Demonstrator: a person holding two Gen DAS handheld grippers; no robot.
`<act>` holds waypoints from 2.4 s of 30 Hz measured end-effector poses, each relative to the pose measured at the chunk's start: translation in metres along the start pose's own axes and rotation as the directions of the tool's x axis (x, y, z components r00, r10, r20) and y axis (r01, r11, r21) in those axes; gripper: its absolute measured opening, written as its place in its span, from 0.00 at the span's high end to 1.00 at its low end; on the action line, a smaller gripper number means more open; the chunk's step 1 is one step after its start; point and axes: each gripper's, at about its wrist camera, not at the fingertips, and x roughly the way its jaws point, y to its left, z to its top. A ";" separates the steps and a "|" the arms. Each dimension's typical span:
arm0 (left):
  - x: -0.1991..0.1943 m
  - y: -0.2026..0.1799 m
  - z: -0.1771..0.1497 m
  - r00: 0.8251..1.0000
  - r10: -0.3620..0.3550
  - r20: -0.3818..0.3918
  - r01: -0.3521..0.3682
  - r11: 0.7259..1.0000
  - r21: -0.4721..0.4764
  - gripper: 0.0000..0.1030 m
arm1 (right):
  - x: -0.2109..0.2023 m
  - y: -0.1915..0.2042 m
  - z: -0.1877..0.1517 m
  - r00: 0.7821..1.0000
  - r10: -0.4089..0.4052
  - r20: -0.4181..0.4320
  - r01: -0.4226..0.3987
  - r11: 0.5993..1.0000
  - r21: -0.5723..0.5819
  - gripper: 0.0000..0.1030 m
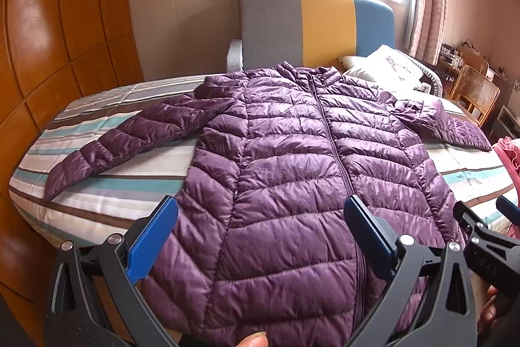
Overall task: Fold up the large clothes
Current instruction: 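Move the right tool to the jacket sleeve and close on its cuff, then fold the gripped sleeve across the jacket body with the right tool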
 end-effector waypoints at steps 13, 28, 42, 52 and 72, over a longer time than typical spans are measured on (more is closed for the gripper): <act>0.101 -0.014 0.043 0.987 -0.097 -0.131 0.099 0.995 0.010 0.02 | 0.104 -0.068 0.056 0.991 -0.052 -0.123 0.071 0.985 0.159 0.04; 0.212 -0.020 0.096 0.980 -0.044 -0.194 0.042 0.999 -0.016 0.02 | 0.228 -0.255 0.104 0.945 -0.201 -0.258 0.312 0.792 0.525 0.18; 0.270 -0.032 0.109 0.965 -0.045 -0.257 0.039 0.999 -0.030 0.02 | 0.285 -0.328 0.124 0.939 -0.203 -0.279 0.340 0.683 0.646 0.57; 0.283 -0.040 0.105 0.968 -0.026 -0.251 0.027 1.000 0.002 0.02 | 0.273 -0.346 0.132 0.908 -0.292 -0.302 0.416 0.724 0.551 0.94; 0.256 -0.017 0.096 0.964 -0.086 -0.250 0.084 0.996 -0.022 0.02 | 0.210 -0.084 0.206 0.999 0.039 0.023 -0.040 0.997 0.065 0.95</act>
